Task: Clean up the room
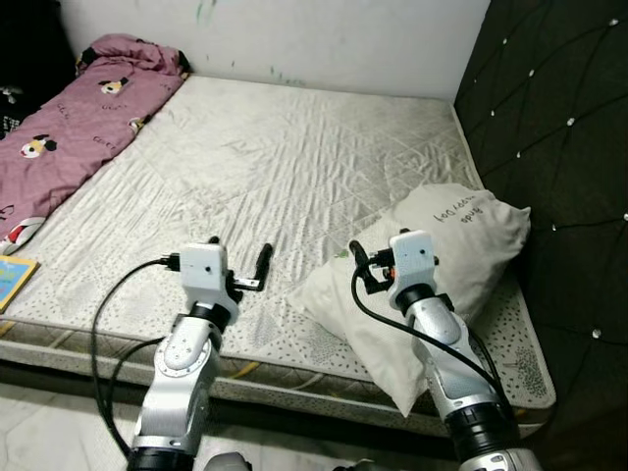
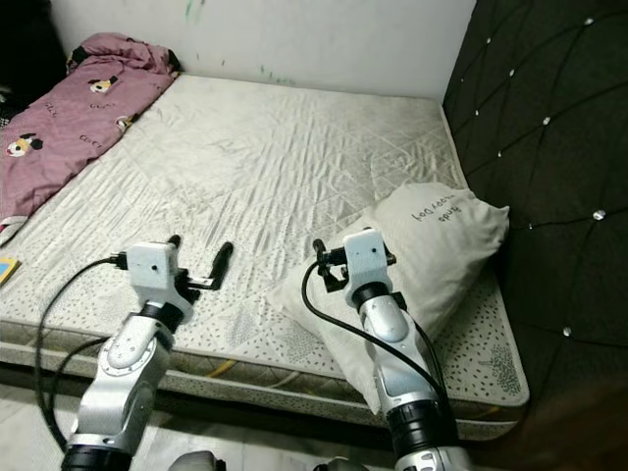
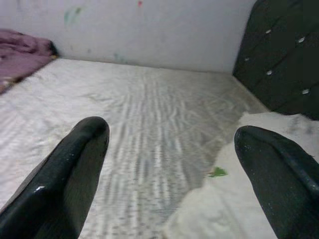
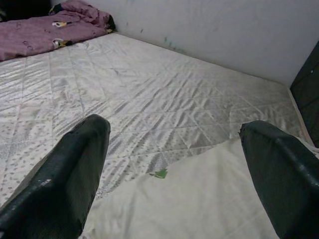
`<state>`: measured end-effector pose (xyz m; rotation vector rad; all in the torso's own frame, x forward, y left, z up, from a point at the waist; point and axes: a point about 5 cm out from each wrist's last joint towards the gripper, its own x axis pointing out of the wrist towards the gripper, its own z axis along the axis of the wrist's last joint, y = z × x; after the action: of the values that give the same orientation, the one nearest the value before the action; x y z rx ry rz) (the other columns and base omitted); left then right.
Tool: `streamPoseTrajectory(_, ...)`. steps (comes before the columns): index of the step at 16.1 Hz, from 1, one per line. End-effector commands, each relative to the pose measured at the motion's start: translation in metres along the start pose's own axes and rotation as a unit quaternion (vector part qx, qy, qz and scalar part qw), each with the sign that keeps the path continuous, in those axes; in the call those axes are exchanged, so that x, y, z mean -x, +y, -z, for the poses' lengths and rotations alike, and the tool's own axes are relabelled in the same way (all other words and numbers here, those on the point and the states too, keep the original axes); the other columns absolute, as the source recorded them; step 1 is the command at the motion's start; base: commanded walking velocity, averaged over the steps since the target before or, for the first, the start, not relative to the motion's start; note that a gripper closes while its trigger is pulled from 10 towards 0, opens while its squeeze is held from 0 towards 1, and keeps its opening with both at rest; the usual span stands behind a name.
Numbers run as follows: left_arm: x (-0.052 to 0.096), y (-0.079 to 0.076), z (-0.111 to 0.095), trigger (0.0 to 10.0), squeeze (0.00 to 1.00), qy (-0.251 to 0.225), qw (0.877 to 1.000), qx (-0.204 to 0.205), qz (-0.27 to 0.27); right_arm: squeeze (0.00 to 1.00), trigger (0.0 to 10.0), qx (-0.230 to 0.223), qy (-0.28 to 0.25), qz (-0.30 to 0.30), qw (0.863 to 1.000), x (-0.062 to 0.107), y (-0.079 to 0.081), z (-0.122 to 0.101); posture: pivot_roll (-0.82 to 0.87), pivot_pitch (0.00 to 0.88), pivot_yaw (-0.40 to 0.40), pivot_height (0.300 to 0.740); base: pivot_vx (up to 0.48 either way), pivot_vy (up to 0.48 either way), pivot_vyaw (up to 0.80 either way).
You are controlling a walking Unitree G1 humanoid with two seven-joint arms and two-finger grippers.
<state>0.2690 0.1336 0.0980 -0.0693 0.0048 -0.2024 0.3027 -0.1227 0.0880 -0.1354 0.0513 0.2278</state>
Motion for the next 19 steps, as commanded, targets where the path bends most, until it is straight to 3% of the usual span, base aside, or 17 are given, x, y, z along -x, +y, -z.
streamPoseTrajectory(1,-0.0021,-0.0039,-0.0048,10.0,0.0,-0.018,0.999,0.018,0.024,0.0,10.0,-0.001,0.0,0.006,1.0,-0.0016,-0.0025,-0.0014,0.03,0.0,-0.023,0.74,0.0,0.0,0.0)
streamPoseTrajectory(4,-0.0021,-0.0016,-0.0042,10.0,0.0,-0.011,1.0,0.0,0.007,0.0,10.0,-0.002,0.004,0.007,1.0,-0.0015,-0.0028,-0.0004,0.03,0.0,-0.025,0.74,0.0,0.0,-0.23)
streamPoseTrajectory(11,-0.0029,-0.0022,-0.0044,10.0,0.0,-0.013,1.0,0.005,0.009,0.0,10.0,-0.005,0.002,0.01,1.0,-0.0018,-0.0042,-0.0012,0.03,0.0,-0.024,0.74,0.0,-0.46,-0.66)
streamPoseTrajectory(15,-0.003,-0.0026,-0.0033,10.0,0.0,-0.008,1.0,0.003,0.009,0.0,10.0,-0.004,0.002,0.011,1.0,-0.0018,-0.0047,-0.0013,0.03,0.0,-0.024,0.74,0.0,-0.084,0.0)
streamPoseTrajectory(17,-0.0018,0.0009,-0.0033,10.0,0.0,0.0,1.0,-0.008,-0.019,0.0,10.0,-0.004,0.002,0.011,1.0,-0.0017,-0.0049,-0.0012,0.03,0.0,-0.024,0.74,0.0,0.0,0.0)
streamPoseTrajectory(19,0.0009,0.0013,-0.0047,10.0,0.0,-0.006,1.0,-0.023,0.007,0.0,10.0,-0.004,0.002,0.011,1.0,-0.0017,-0.0049,-0.0013,0.03,0.0,-0.024,0.74,0.0,0.0,0.0)
